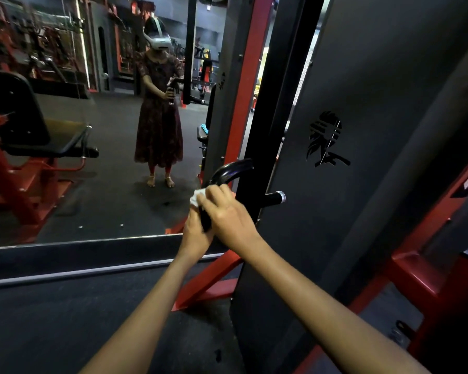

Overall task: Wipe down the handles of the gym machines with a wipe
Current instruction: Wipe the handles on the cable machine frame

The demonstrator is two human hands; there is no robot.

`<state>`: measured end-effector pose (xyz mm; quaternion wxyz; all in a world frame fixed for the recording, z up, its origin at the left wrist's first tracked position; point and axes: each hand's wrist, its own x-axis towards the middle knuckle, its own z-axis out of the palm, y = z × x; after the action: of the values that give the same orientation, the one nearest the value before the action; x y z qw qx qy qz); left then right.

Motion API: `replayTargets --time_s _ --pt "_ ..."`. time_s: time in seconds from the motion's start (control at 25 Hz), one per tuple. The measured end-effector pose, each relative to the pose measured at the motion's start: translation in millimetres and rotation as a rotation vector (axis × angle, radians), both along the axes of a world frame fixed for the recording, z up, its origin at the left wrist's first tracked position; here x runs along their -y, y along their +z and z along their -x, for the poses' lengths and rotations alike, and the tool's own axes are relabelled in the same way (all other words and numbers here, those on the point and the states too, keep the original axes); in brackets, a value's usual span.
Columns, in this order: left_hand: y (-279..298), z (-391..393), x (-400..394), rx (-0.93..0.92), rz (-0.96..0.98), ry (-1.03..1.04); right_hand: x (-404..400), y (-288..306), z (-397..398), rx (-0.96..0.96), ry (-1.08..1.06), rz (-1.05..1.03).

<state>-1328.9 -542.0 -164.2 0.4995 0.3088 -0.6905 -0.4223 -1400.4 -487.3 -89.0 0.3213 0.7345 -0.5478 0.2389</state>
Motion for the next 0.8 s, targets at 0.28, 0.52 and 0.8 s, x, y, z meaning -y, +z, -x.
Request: replayTargets --time_s 0.28,0.52,0.8 --pt "-4.3 -0.1 0.8 0.042 -0.058 0.017 6.7 40.3 24.5 0.363 -0.135 0.210" --pt "-2.2 -0.2 0.5 0.003 -0.040 0.028 -0.8 -3.4 7.1 0.183 0.044 0.111" --pt "-0.6 -3.3 -1.3 0.032 -0.099 0.020 -1.3 28.1 26.6 0.353 0.038 0.242"
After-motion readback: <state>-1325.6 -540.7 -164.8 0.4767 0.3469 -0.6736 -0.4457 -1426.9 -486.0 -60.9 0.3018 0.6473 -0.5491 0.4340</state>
